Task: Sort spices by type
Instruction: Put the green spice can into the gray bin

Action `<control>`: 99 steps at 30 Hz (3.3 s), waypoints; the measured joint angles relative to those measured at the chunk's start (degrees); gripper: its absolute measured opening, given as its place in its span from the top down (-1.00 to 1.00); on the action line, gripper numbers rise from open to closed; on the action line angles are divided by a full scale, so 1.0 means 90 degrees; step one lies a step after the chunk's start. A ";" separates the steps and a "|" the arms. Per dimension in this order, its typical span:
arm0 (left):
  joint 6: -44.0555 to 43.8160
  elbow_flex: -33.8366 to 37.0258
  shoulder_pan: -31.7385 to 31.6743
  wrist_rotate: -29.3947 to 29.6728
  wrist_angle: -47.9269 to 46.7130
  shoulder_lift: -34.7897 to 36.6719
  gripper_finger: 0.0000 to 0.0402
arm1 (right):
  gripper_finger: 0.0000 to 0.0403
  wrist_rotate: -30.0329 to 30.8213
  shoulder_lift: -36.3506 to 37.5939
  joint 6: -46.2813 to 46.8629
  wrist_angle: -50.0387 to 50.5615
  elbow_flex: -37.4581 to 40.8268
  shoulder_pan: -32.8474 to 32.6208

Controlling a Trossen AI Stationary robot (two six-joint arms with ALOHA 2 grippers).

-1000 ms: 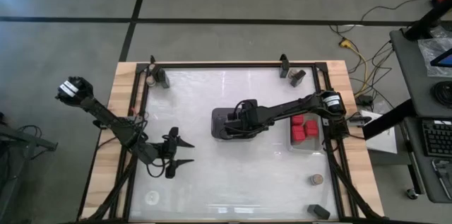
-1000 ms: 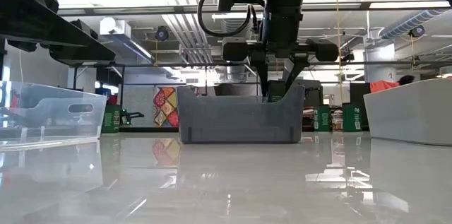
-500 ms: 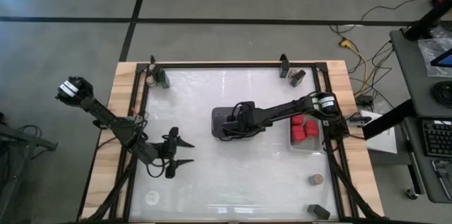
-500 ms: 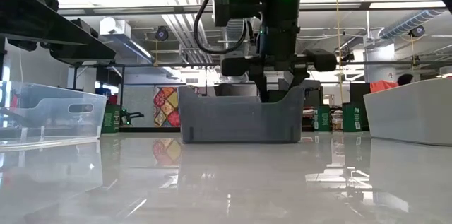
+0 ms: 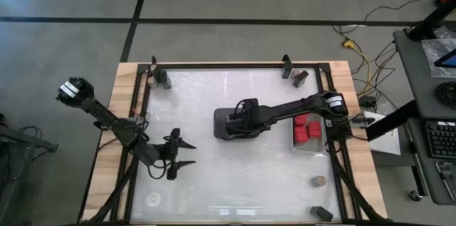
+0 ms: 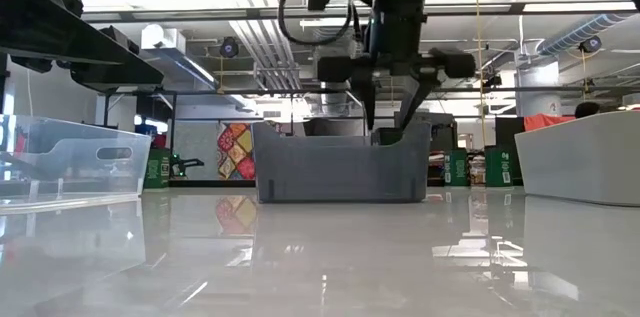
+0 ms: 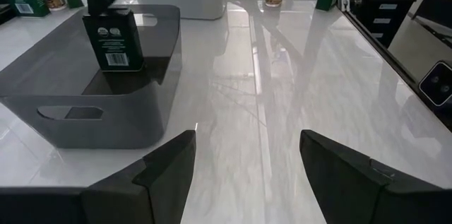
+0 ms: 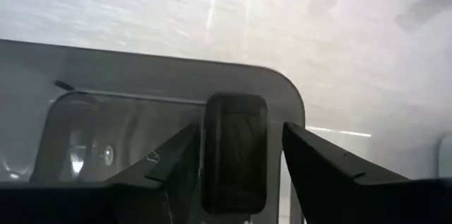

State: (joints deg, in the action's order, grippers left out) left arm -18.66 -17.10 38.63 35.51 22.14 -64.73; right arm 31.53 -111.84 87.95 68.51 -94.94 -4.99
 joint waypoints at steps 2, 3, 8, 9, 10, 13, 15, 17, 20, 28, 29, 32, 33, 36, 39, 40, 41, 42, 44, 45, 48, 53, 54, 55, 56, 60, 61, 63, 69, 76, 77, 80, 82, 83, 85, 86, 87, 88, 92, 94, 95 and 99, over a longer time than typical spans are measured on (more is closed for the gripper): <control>0.0001 0.0000 0.0000 -0.0001 -0.0006 0.0000 -0.19 | -0.03 0.0085 0.0006 -0.0078 0.0193 -0.0206 0.0000; 0.0001 0.0000 0.0000 -0.0001 -0.0006 0.0000 -0.19 | -0.05 0.0144 0.0009 -0.0141 0.0329 -0.0313 0.0000; 0.0006 0.0000 0.0000 -0.0003 -0.0009 0.0000 -0.19 | -0.20 0.0355 0.0025 -0.0222 0.1264 -0.0883 0.0038; 0.0017 0.0000 0.0000 -0.0003 -0.0009 0.0000 -0.19 | -0.23 0.0357 0.0056 -0.0223 0.1449 -0.0938 0.0073; 0.0018 0.0000 0.0000 -0.0003 -0.0009 0.0000 -0.19 | -0.26 0.0365 0.0092 -0.0227 0.1599 -0.0966 0.0118; 0.0018 0.0000 0.0000 -0.0003 -0.0009 0.0000 -0.19 | -0.33 0.0485 0.0324 -0.0224 0.1879 -0.0878 0.0326; 0.0018 0.0000 0.0000 -0.0008 -0.0013 0.0000 -0.19 | -0.35 0.0588 0.0536 -0.0298 0.1923 -0.0714 0.0539; 0.0014 0.0000 0.0000 -0.0010 -0.0016 0.0000 -0.19 | -0.37 0.0662 0.0739 -0.0522 0.1916 -0.0541 0.0821; 0.0000 0.0000 0.0000 -0.0018 -0.0035 0.0000 -0.19 | -0.38 0.0743 0.1016 -0.0851 0.1907 -0.0230 0.1328; -0.0078 0.0000 0.0000 -0.0023 -0.0035 0.0000 -0.19 | -0.44 0.0798 0.1525 -0.2495 0.0800 0.0805 0.3098; -0.0103 0.0000 0.0000 -0.0022 -0.0035 0.0000 -0.19 | -0.45 0.0761 0.1556 -0.2727 0.0590 0.0899 0.3321; -0.0150 0.0000 -0.0016 -0.0013 -0.0035 0.0000 -0.19 | -0.48 0.0592 0.1620 -0.3460 0.0045 0.1062 0.3885; -0.0150 0.0000 -0.0045 -0.0010 -0.0037 0.0000 -0.19 | -0.49 0.0535 0.1632 -0.3681 -0.0114 0.1098 0.4034; -0.0152 0.0000 -0.0194 0.0002 -0.0033 0.0000 -0.19 | -0.51 0.0408 0.1640 -0.4268 -0.0414 0.1123 0.4439; -0.0152 0.0000 -0.0401 -0.0003 -0.0037 -0.0019 -0.19 | -0.53 0.0095 0.1649 -0.4653 -0.0607 0.1128 0.4851; -0.0113 0.0000 -0.0468 -0.0003 -0.0047 -0.0019 -0.19 | -0.53 -0.0043 0.1650 -0.4751 -0.0661 0.1140 0.4972; -0.0070 0.0000 -0.0538 -0.0010 -0.0044 -0.0019 -0.19 | -0.53 -0.0153 0.1650 -0.4801 -0.0694 0.1157 0.5077; -0.0002 0.0000 -0.0607 -0.0054 -0.0043 -0.0019 -0.19 | -0.53 -0.0188 0.1650 -0.4849 -0.0726 0.1170 0.5161; 0.0174 0.0005 -0.0724 -0.0120 -0.0045 -0.0010 -0.19 | -0.54 -0.0225 0.1651 -0.4939 -0.0839 0.1181 0.5250; 0.0275 0.0007 -0.0787 -0.0172 -0.0044 -0.0005 -0.19 | -0.54 -0.0312 0.1653 -0.5004 -0.0896 0.1181 0.5290; 0.0511 0.0011 -0.1030 -0.0372 -0.0066 0.0049 -0.19 | -0.56 -0.0767 0.1653 -0.5165 -0.0997 0.1188 0.5427; 0.0826 0.0028 -0.1591 -0.1011 -0.0079 0.0286 -0.19 | -0.62 -0.1018 0.1652 -0.5356 -0.1058 0.1188 0.5666; 0.0889 0.0038 -0.1681 -0.1063 -0.0103 0.0333 -0.19 | -0.64 -0.1118 0.1641 -0.5398 -0.1075 0.1188 0.5706; 0.0928 0.0039 -0.1761 -0.1085 -0.0174 0.0383 -0.19 | -0.64 -0.1224 0.1628 -0.5439 -0.1081 0.1188 0.5762; 0.0971 0.0043 -0.1833 -0.1101 -0.0257 0.0437 -0.19 | -0.65 -0.1278 0.1603 -0.5456 -0.1081 0.1188 0.5803; 0.1136 0.0046 -0.2036 -0.1125 -0.0392 0.0597 -0.19 | -0.64 -0.1566 0.1446 -0.5583 -0.1177 0.1216 0.5925; 0.1178 0.0046 -0.2072 -0.1172 -0.0390 0.0629 -0.19 | -0.63 -0.1676 0.1402 -0.5619 -0.1171 0.1222 0.5940; 0.1240 0.0046 -0.2119 -0.1234 -0.0392 0.0707 -0.19 | -0.59 -0.1721 0.1331 -0.5706 -0.1182 0.1252 0.5989; 0.1334 0.0046 -0.2140 -0.1254 -0.0594 0.0918 -0.19 | -0.45 -0.1790 0.1154 -0.5784 -0.1228 0.1278 0.6356; 0.1303 0.0046 -0.2140 -0.1246 -0.0684 0.0957 -0.19 | -0.30 -0.2185 0.0852 -0.6150 -0.1573 0.1281 0.6558; 0.1305 0.0046 -0.2140 -0.1246 -0.0681 0.0957 -0.19 | -0.28 -0.2246 0.0815 -0.6194 -0.1653 0.1282 0.6572; 0.1314 0.0046 -0.2140 -0.1240 -0.0681 0.0957 -0.19 | -0.22 -0.2345 0.0745 -0.6212 -0.1737 0.1283 0.6591; 0.1340 0.0046 -0.2140 -0.1223 -0.0680 0.0957 -0.19 | -0.17 -0.2374 0.0735 -0.6151 -0.1707 0.1283 0.6598; 0.1348 0.0046 -0.2142 -0.1213 -0.0681 0.0957 -0.19 | -0.14 -0.2402 0.0748 -0.6125 -0.1689 0.1283 0.6598; 0.1351 0.0046 -0.2143 -0.1193 -0.0680 0.0957 -0.19 | -0.08 -0.2406 0.0788 -0.6114 -0.1612 0.1283 0.6598; 0.1352 0.0046 -0.2144 -0.1190 -0.0680 0.0957 -0.19 | -0.04 -0.2407 0.0812 -0.6112 -0.1575 0.1283 0.6594; 0.1354 0.0046 -0.2144 -0.1186 -0.0681 0.0957 -0.19 | 0.00 -0.2402 0.0826 -0.6109 -0.1506 0.1282 0.6592; 0.1358 0.0046 -0.2144 -0.1181 -0.0681 0.0957 -0.19 | 0.04 -0.2403 0.0829 -0.6105 -0.1412 0.1281 0.6589; 0.1392 0.0046 -0.2144 -0.1179 -0.0679 0.0957 -0.19 | 0.21 -0.2402 0.0829 -0.6107 -0.1221 0.1288 0.6556; 0.1425 0.0046 -0.2144 -0.1176 -0.0676 0.0957 -0.19 | 0.28 -0.2393 0.0829 -0.6104 -0.1219 0.1288 0.6514; 0.1438 0.0046 -0.2144 -0.1176 -0.0674 0.0958 -0.19 | 0.31 -0.2386 0.0829 -0.6104 -0.1218 0.1288 0.6479; 0.1455 0.0046 -0.2144 -0.1176 -0.0681 0.0992 -0.19 | 0.36 -0.2535 0.0832 -0.6099 -0.1182 0.1288 0.6193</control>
State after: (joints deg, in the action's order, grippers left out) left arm -5.56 -16.69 19.33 24.93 16.01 -55.80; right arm 8.71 -104.36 33.06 57.87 -83.35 50.75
